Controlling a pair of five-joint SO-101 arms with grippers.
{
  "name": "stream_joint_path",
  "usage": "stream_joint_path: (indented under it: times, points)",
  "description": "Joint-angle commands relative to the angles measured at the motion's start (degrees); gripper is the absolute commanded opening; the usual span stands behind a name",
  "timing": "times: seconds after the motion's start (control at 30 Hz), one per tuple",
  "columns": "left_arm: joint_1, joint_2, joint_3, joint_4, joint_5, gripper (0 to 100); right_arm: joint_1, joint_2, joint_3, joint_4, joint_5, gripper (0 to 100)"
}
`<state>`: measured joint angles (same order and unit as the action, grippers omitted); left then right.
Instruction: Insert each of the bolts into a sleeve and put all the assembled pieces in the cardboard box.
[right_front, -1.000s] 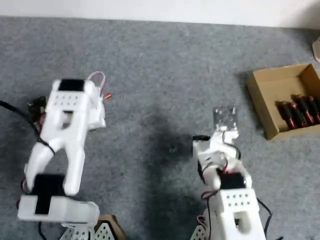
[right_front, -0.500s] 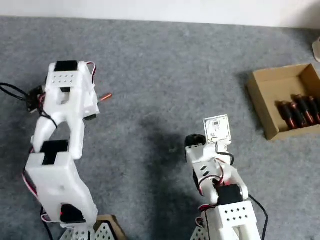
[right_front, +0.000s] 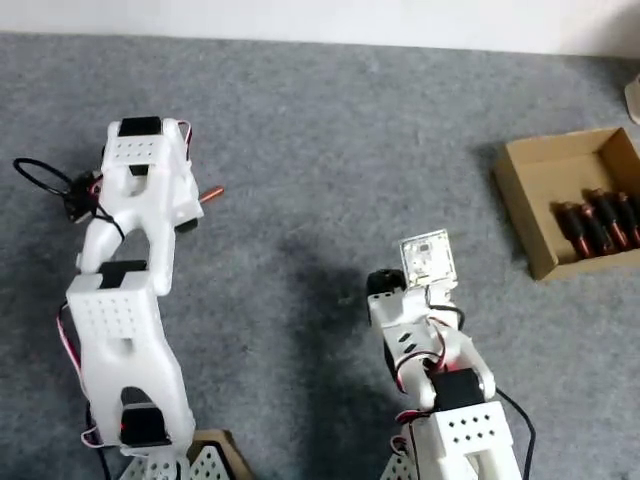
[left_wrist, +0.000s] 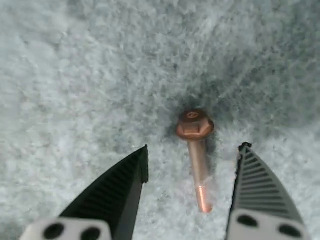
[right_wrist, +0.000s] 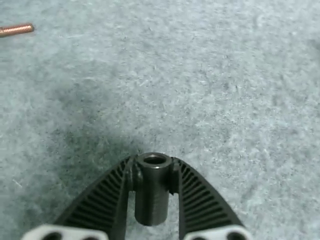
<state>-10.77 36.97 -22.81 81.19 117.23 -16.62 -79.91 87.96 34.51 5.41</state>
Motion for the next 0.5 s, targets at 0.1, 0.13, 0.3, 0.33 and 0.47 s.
stream_joint_path:
  times: [0.1,0.13,0.3,0.33,0.47]
  points:
    - [-0.8,1.1,-3.3,0.2,0.6,26,-0.6,-1.1,-0.6,-1.5,1.0,0.5]
    - [-0.8,1.2,-3.3,0.2,0.7,26,-0.6,-1.1,-0.6,-1.5,1.0,0.5]
    - [-1.6,1.4,-3.2,0.2,1.9,26,-0.6,-1.1,-0.6,-1.5,1.0,0.5]
    - [-1.8,1.4,-3.1,0.2,2.6,26,-0.6,-1.1,-0.5,-1.5,1.0,0.5]
    - [-2.2,1.5,-2.9,0.1,2.8,26,-0.6,-1.3,0.7,-1.5,1.1,0.5]
